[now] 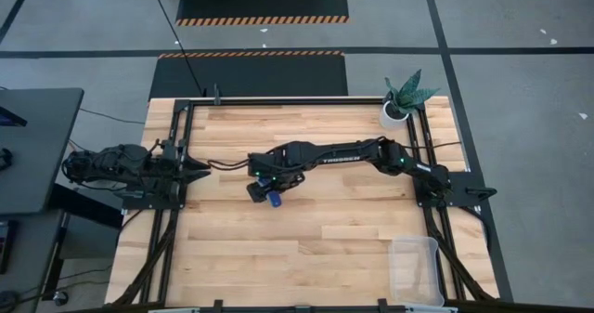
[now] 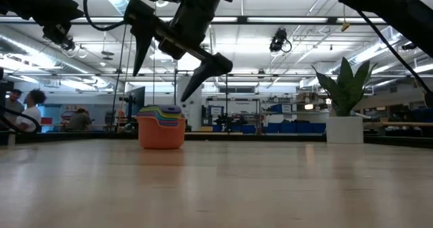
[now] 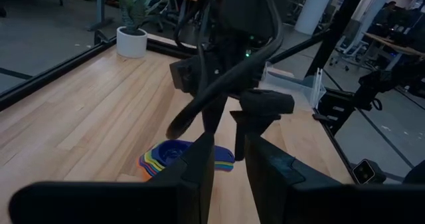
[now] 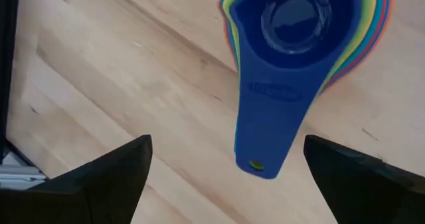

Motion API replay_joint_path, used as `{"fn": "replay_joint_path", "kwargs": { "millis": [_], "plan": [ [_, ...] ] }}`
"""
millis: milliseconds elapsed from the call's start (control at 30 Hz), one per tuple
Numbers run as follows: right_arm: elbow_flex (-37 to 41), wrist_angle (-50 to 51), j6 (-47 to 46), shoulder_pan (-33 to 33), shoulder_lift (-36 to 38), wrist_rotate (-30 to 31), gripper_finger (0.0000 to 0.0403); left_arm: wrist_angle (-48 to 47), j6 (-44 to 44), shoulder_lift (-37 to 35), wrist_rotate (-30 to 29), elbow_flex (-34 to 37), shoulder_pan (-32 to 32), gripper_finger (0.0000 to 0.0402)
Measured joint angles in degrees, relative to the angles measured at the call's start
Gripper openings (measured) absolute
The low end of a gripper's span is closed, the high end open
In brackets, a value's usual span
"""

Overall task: Nest measuring cups in basket
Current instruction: Put the nested measuring cups into the transparent bin

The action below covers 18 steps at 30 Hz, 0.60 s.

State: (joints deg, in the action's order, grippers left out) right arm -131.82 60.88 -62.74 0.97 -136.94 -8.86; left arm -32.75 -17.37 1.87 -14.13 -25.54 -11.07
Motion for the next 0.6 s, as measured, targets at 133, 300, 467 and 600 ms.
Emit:
{"fn": "replay_joint_path", "kwargs": {
  "millis": [133, 300, 467, 600],
  "plan": [
    [-0.1, -0.9, -0.1, -0.1, -2.1, -2.1, 0.04, 0.0, 0.0, 0.0, 0.0, 0.0, 0.0, 0.0091],
    [0.1, -1.6, -1.6, -0.1, -4.6, -7.0, 0.04, -0.1, 0.0, 0.0, 0.0, 0.0, 0.0, 0.0091],
    [0.1, -1.7, -2.2, -0.4, -4.6, -4.2, 0.04, 0.0, 0.0, 0.0, 0.0, 0.0, 0.0, 0.0091],
    [0.1, -2.2, -3.1, -0.7, -4.6, -5.1, 0.04, 0.0, 0.0, 0.0, 0.0, 0.0, 0.0, 0.0091]
  ]
}}
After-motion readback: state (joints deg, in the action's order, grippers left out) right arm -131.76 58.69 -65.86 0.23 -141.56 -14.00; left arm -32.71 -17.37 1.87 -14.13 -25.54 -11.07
